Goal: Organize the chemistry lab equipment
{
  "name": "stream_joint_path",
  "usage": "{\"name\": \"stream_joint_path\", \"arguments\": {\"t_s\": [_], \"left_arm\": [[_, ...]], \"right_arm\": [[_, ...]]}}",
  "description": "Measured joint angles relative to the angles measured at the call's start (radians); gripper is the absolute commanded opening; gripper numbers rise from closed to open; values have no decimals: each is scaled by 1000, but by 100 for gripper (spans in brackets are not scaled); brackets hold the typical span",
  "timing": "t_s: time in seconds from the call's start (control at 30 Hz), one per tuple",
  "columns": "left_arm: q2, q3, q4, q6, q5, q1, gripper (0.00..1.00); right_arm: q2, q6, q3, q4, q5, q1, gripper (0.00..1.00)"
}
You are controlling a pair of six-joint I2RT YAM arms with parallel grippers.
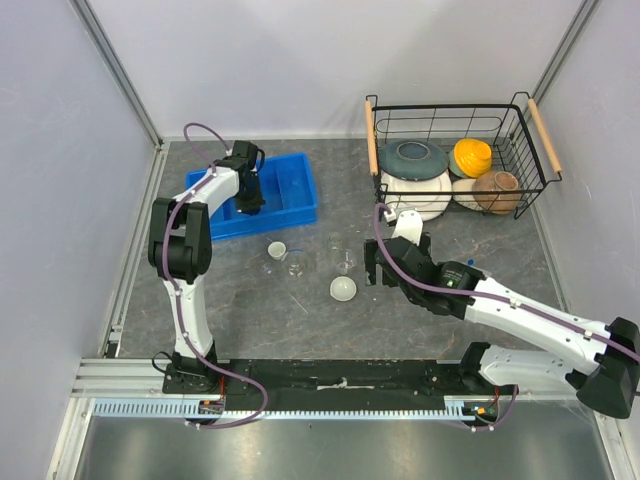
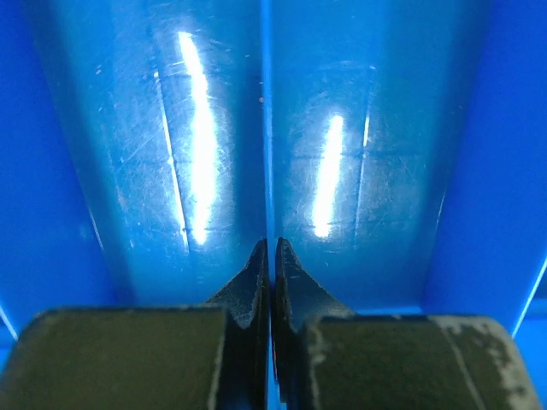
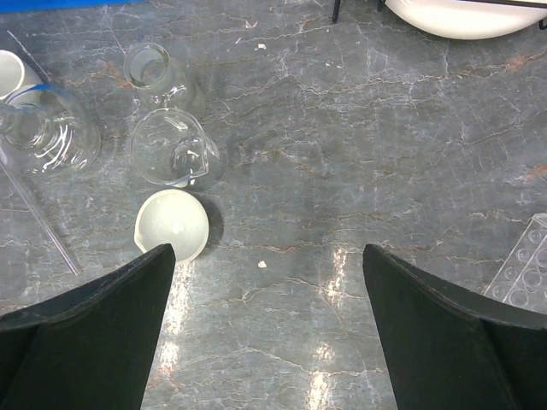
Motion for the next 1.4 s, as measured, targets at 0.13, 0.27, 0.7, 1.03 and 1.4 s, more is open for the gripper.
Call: {"name": "stream_joint_path", "arguments": {"t_s": [0.13, 0.27, 0.7, 1.03, 1.4], "left_arm": [[-23, -34, -1, -31, -15, -27, 2], [-42, -66, 12, -59, -27, -57, 2], [-144, -231, 102, -153, -74, -207, 2], [-222, -354, 177, -228, -102, -273, 2], [-311, -481, 235, -308, -132, -332, 2]], "right_arm": [[-25, 2, -7, -10, 0, 0, 98], [-45, 3, -8, -20, 1, 2, 98], [-79, 19, -9, -69, 9, 11, 98], [-87, 43, -10, -93, 14, 28, 98], [-50, 39, -9, -93, 13, 70, 98]]}}
